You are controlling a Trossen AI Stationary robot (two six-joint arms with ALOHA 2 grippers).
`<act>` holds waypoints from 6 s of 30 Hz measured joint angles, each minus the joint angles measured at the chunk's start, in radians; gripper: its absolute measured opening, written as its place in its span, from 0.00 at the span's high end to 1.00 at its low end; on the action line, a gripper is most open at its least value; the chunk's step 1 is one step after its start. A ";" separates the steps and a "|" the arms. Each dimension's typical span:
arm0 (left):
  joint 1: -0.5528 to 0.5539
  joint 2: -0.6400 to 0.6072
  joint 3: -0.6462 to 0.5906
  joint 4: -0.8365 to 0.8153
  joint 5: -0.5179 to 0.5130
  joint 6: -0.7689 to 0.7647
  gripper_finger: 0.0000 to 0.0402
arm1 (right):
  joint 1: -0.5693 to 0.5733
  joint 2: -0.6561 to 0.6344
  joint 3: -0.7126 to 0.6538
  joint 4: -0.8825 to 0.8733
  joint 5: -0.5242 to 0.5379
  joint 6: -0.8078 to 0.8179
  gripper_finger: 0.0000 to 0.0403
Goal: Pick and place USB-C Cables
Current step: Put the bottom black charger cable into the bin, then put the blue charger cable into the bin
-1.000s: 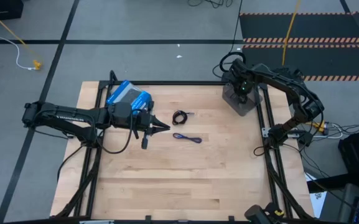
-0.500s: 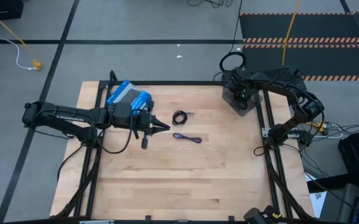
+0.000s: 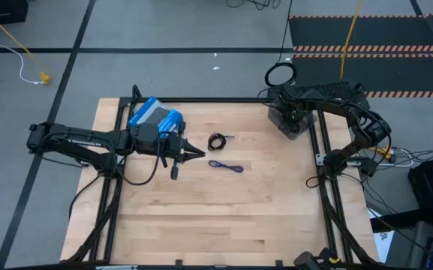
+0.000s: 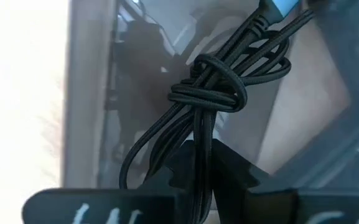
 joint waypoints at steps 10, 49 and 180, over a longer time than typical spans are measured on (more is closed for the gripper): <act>0.000 0.000 0.000 -0.013 0.000 0.022 0.92 | 0.002 0.000 0.000 0.001 0.040 0.048 0.77; 0.000 0.045 0.000 -0.084 -0.044 -0.017 0.92 | 1.101 -0.521 -0.178 0.496 0.098 0.490 0.60; 0.066 0.754 0.681 -0.936 -0.150 -0.026 0.92 | 1.133 -0.486 -0.209 0.537 0.105 0.343 0.60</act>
